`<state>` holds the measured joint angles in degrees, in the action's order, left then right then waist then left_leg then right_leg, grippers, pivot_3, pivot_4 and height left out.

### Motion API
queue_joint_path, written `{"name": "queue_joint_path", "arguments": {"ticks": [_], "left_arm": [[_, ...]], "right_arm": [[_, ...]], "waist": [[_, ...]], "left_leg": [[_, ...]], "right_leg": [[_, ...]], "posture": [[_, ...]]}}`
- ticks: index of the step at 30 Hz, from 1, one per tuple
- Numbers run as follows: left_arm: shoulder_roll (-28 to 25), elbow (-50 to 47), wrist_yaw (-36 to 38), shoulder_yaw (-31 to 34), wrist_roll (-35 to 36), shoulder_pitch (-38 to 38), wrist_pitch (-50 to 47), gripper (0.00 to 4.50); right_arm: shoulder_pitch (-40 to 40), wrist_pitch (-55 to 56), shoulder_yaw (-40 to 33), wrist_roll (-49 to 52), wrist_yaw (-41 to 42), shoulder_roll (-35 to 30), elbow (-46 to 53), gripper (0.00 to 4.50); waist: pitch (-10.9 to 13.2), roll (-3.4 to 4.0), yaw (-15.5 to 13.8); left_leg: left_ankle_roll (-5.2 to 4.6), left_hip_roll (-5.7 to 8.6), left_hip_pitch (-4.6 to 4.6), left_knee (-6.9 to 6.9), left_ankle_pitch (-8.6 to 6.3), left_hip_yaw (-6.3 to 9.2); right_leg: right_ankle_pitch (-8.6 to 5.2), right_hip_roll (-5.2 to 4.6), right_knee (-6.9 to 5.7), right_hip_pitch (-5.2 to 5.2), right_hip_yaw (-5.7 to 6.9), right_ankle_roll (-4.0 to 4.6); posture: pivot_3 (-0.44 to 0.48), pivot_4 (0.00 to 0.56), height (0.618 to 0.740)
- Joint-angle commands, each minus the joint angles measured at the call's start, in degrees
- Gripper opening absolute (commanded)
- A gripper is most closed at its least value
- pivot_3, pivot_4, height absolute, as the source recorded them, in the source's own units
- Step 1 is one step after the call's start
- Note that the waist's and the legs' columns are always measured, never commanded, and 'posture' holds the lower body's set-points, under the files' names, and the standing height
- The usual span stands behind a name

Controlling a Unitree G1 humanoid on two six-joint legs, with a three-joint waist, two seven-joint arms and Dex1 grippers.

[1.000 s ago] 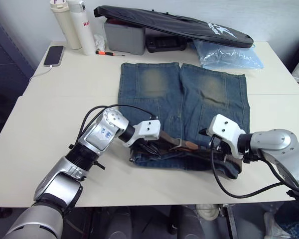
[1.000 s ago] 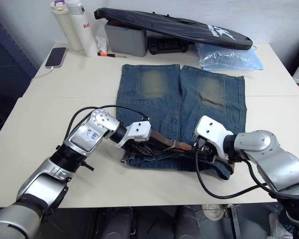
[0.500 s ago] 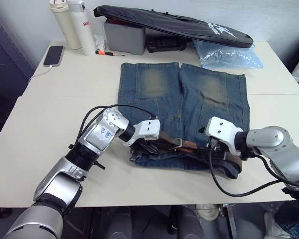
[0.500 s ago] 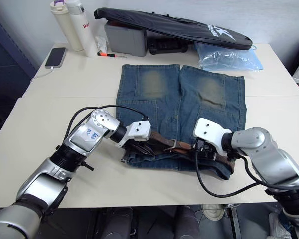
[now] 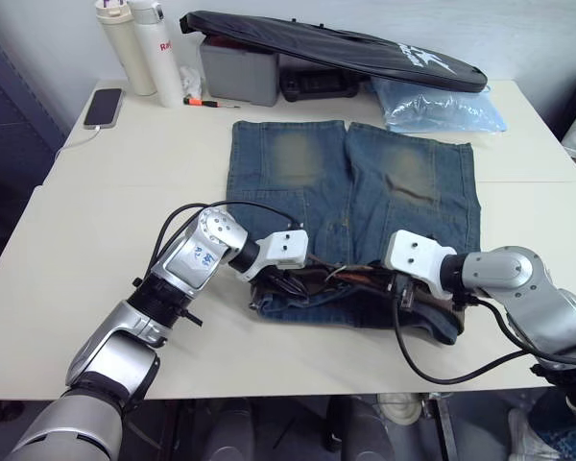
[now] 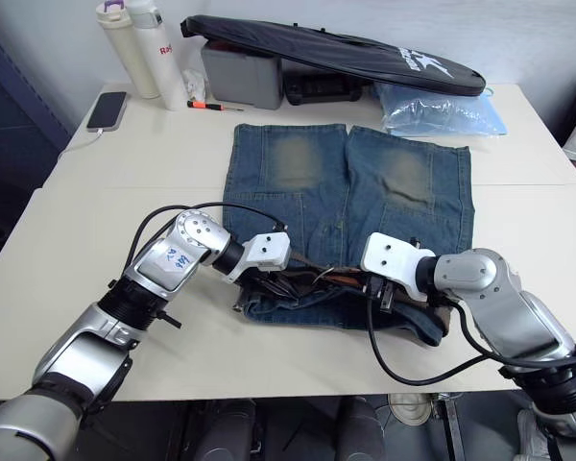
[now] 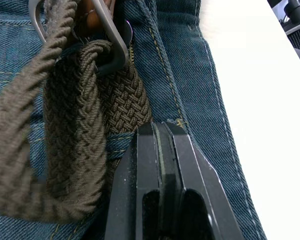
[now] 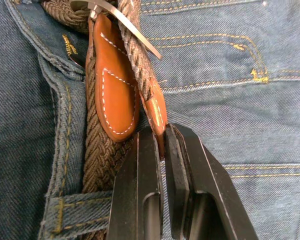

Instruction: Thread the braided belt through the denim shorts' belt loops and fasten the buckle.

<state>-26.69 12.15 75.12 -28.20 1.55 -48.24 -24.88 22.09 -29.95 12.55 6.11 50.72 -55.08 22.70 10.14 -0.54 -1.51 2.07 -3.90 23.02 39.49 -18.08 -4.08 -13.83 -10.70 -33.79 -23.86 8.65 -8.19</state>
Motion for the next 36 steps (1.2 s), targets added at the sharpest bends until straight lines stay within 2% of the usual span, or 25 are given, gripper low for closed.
{"name": "queue_joint_path", "arguments": {"ticks": [1, 6, 10, 15, 19, 23, 36], "left_arm": [[-1.4, -0.5, 0.7, -1.2, -1.4, 1.4, -0.3, 0.00], [-2.2, 3.7, 1.1, -1.4, -2.9, -0.2, 2.8, 0.00], [-2.4, 6.9, 1.4, -1.5, -3.4, -1.8, 5.2, 0.00], [-2.2, 7.6, 2.1, -1.9, -3.2, -1.8, 6.0, 0.00], [-2.8, 6.8, 3.3, -2.8, -3.7, -1.2, 6.8, 0.00], [-3.1, 7.1, 3.9, -2.7, -3.6, -1.5, 7.2, 0.00], [-4.5, 5.9, 5.0, -2.5, -3.4, -0.3, 7.3, 0.00]], "right_arm": [[-1.9, 8.2, -7.8, -4.0, 0.7, -6.8, -0.8, 0.04], [-8.8, 17.8, -15.9, -5.5, 2.6, -13.0, -5.2, 0.04], [-18.5, 24.5, -26.7, -6.9, 5.1, -16.8, -10.5, 0.04], [-28.0, 31.3, -35.4, -9.2, 6.7, -16.9, -13.8, 0.04], [-34.0, 30.7, -40.5, -7.4, 10.0, -15.0, -9.7, 0.04], [-36.8, 30.8, -43.5, -7.6, 11.9, -14.4, -8.4, 0.04], [-39.0, 31.6, -42.6, -9.1, 10.1, -12.0, -10.0, 0.04]], "waist": [[0.0, 0.00, -0.1], [0.0, 0.00, 0.1], [0.0, 0.01, 0.0], [0.0, 0.01, 0.0], [0.0, 0.00, 0.0], [0.0, 0.00, 0.0], [0.0, 0.00, 0.0]], "left_leg": [[0.00, 0.00, 0.01, 0.00, 0.00, 0.00], [0.00, 0.00, -0.03, 0.00, 0.00, -0.01], [0.00, 0.00, -0.06, 0.00, 0.00, -0.03], [0.00, 0.00, -0.37, -0.06, 0.00, -0.04], [0.00, 0.00, -0.62, -0.21, 0.00, -0.22], [0.00, 0.00, -0.65, -0.21, 0.00, -0.25], [0.00, 0.00, -0.68, -0.26, -0.01, -0.28]], "right_leg": [[0.00, 0.00, 0.01, 0.00, 0.00, 0.00], [0.00, 0.00, 0.00, 0.01, 0.00, 0.00], [0.00, 0.00, 0.02, 0.06, -0.01, 0.00], [0.00, 0.00, 0.04, 0.32, -0.02, -0.01], [0.00, 0.00, 0.06, 0.40, -0.20, -0.01], [0.00, 0.00, 0.06, 0.40, -0.23, 0.00], [0.00, 0.00, 0.08, 0.40, -0.25, 0.00]], "posture": [[0.000, 0.150, 0.740], [0.000, 0.150, 0.740], [0.000, 0.150, 0.740], [0.000, 0.150, 0.740], [0.000, 0.150, 0.740], [0.000, 0.150, 0.740], [0.000, 0.150, 0.740]]}}
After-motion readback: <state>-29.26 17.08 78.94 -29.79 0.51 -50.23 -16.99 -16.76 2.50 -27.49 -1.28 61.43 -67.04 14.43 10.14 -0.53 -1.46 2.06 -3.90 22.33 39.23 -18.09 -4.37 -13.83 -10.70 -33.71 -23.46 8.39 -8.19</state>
